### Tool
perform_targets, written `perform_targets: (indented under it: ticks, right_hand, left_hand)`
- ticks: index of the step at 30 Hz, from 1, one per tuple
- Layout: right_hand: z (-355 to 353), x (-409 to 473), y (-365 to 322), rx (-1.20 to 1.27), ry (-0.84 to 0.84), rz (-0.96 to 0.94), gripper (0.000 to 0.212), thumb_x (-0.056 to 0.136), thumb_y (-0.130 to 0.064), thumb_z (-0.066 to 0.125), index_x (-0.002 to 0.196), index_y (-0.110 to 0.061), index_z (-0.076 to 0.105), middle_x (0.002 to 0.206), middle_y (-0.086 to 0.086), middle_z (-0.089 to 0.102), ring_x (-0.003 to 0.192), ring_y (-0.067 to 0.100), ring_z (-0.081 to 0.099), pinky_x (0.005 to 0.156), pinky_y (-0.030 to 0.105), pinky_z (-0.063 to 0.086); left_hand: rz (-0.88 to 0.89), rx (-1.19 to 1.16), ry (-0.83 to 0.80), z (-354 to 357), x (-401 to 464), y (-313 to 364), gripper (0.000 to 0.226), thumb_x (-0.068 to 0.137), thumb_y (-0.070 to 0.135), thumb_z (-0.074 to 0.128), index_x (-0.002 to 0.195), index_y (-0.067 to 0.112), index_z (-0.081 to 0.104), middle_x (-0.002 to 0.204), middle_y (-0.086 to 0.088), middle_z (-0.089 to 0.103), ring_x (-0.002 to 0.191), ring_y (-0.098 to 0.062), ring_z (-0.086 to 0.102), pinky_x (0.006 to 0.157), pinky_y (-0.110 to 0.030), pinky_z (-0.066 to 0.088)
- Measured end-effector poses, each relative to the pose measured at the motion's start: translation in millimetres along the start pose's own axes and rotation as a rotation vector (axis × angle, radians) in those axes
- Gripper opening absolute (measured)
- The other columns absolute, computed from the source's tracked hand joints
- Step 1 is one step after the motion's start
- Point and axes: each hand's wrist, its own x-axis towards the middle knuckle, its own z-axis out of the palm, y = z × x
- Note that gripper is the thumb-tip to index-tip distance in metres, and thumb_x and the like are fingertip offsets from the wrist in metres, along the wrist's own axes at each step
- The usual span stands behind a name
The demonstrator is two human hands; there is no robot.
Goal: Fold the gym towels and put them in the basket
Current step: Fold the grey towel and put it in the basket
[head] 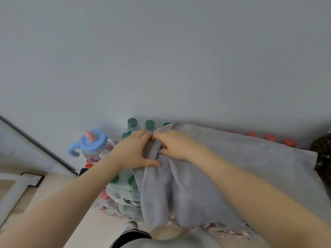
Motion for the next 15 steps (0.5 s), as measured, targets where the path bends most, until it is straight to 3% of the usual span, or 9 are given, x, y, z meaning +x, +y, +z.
perform_targets:
  ticks: [4,6,8,9,10,13,15]
  right_hand:
    - [8.2,13.0,-14.0,-0.072,0.067,0.045,0.030,0.090,-0.026,0.049,0.119,-0.026,0.053,0.113,0.009,0.063,0.103,0.030,0.059,0.071,0.029,0.039]
    - [10.8,18.0,-15.7,-0.041,0.165,0.040,0.024,0.091,-0.023,0.045,0.108,-0.020,0.061,0.106,0.009,0.066,0.098,0.030,0.060,0.071,0.030,0.042]
    - [12.0,22.8,-17.3,0.084,0.265,0.098,0.019,0.088,-0.019,0.047,0.096,-0.017,0.065,0.091,0.009,0.069,0.087,0.031,0.063,0.073,0.036,0.050]
    - [11.2,25.2,-19.3,0.189,0.319,0.141,0.017,0.086,-0.016,0.049,0.092,-0.016,0.065,0.083,0.009,0.070,0.079,0.030,0.064,0.071,0.037,0.052]
    - [9.5,28.5,-21.3,0.302,0.370,0.185,0.015,0.085,-0.013,0.050,0.089,-0.015,0.065,0.075,0.008,0.070,0.070,0.028,0.065,0.068,0.035,0.053]
    - [0.3,40.3,-30.9,0.609,0.499,0.263,0.013,0.088,-0.007,0.050,0.084,-0.016,0.060,0.054,-0.001,0.062,0.041,0.009,0.057,0.054,0.027,0.050]
    - [-7.5,50.2,-37.6,0.734,0.576,0.288,0.022,0.090,-0.007,0.050,0.074,-0.021,0.054,0.053,-0.004,0.060,0.035,0.002,0.052,0.048,0.023,0.047]
  left_hand:
    - [0.091,-0.004,-0.001,-2.3,-3.8,-23.8,0.092,0.055,0.075,0.040,0.135,0.028,0.038,0.135,0.008,0.046,0.122,-0.012,0.044,0.098,-0.033,0.043]
    - [0.127,-0.034,0.024,-6.0,-0.2,-28.6,0.077,0.063,0.064,0.034,0.128,0.027,0.048,0.120,0.008,0.055,0.111,-0.014,0.052,0.088,-0.034,0.048]
    - [0.165,-0.068,0.031,-11.8,2.5,-33.8,0.047,0.068,0.049,0.033,0.093,0.020,0.061,0.081,0.011,0.055,0.085,-0.021,0.057,0.069,-0.033,0.046]
    - [0.151,-0.092,0.024,-14.9,4.7,-38.3,0.028,0.068,0.041,0.035,0.072,0.019,0.053,0.066,0.012,0.047,0.072,-0.022,0.054,0.062,-0.031,0.041]
    - [0.116,-0.151,0.033,-19.6,7.1,-43.0,0.017,0.067,0.034,0.037,0.062,0.020,0.046,0.059,0.010,0.043,0.062,-0.019,0.048,0.058,-0.029,0.037]
    - [-0.075,-0.569,0.132,-37.9,14.2,-48.9,0.015,0.080,0.027,0.049,0.076,0.017,0.059,0.062,0.004,0.053,0.057,-0.009,0.046,0.050,-0.010,0.037]
    - [-0.200,-0.931,0.122,-52.5,18.2,-49.7,0.017,0.092,0.017,0.049,0.082,0.012,0.061,0.069,-0.003,0.058,0.061,-0.012,0.052,0.050,-0.012,0.045]
